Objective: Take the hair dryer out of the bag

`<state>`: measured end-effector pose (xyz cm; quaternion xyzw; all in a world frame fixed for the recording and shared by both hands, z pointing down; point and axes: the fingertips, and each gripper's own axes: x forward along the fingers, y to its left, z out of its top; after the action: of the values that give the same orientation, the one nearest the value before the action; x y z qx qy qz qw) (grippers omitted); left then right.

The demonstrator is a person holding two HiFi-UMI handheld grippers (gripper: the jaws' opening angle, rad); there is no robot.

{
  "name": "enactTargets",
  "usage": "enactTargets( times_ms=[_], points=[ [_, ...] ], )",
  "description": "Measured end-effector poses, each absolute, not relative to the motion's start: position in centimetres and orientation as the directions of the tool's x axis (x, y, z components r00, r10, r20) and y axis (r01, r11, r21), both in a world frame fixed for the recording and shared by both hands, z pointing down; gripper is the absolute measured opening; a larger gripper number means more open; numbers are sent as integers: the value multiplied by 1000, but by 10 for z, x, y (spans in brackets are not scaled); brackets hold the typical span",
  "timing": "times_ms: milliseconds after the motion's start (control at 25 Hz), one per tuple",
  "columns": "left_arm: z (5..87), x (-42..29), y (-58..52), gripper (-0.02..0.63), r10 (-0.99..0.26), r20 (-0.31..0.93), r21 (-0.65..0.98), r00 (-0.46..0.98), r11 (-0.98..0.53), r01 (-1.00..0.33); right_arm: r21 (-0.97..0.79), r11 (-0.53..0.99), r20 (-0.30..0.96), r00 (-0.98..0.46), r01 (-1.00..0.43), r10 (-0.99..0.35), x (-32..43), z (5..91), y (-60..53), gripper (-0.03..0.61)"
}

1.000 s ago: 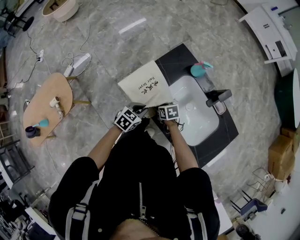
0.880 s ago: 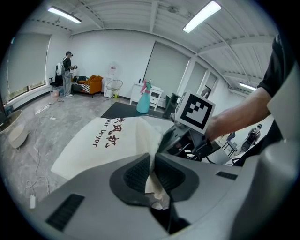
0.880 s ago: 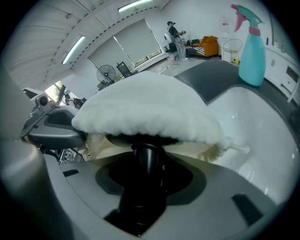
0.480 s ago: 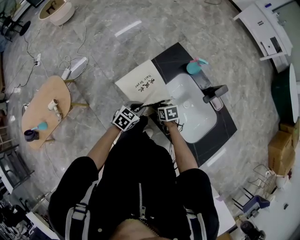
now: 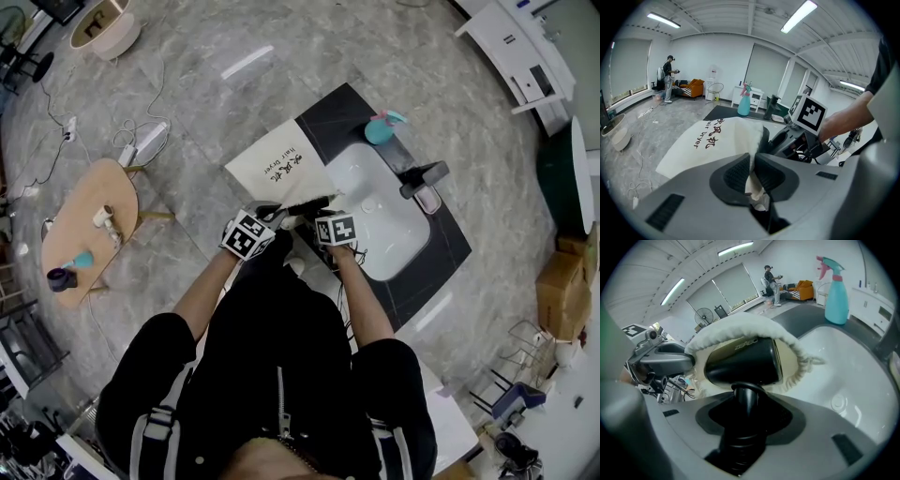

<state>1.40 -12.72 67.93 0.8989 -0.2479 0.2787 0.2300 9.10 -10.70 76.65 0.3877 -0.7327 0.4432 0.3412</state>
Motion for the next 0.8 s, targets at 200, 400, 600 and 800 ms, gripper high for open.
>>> enactTargets(
  times_ms=[200,400,600,800],
  points=[
    [679,15,-128,51,-314,618,272,721,-775,-571,-387,290,842,-464,-875,-277,96,765,-99,196],
    [681,17,-127,49,-309,621,273,720,-777,-568,-388,270,841,-459,-881,-287,102,765,-91,196],
    [684,18,-127,51,-304,625,276,719,-776,-568,-394,241,839,-454,-887,-301,109,766,-85,196],
    [685,17,-126,51,-300,631,275,716,-776,-568,-392,225,837,-447,-892,-316,116,764,-80,195]
  ],
)
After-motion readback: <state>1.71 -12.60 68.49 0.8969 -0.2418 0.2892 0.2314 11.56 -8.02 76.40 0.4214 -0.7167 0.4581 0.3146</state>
